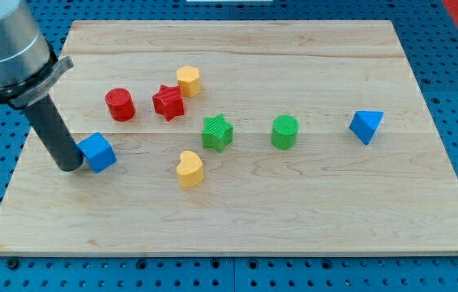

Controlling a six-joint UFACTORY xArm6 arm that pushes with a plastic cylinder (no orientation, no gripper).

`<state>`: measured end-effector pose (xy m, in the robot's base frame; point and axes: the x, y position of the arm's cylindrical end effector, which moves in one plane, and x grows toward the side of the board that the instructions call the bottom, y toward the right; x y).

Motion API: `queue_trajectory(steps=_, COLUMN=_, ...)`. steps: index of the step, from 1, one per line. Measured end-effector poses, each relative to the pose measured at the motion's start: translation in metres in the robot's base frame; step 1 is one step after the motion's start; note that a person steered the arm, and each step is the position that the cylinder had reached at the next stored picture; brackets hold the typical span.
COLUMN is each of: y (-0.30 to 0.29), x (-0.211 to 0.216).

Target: Place the blue cube at the bottom of the red circle

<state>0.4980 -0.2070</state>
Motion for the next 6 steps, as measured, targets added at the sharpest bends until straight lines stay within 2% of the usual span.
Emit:
queue_trajectory(steps=1, y=0.007, x=0.018)
queue_trajectory(steps=3, y=0.036, x=-0.019)
queue_trajectory(steps=5, y=0.066, x=0.023)
queue_trajectory(steps=6, y=0.055, x=0.023)
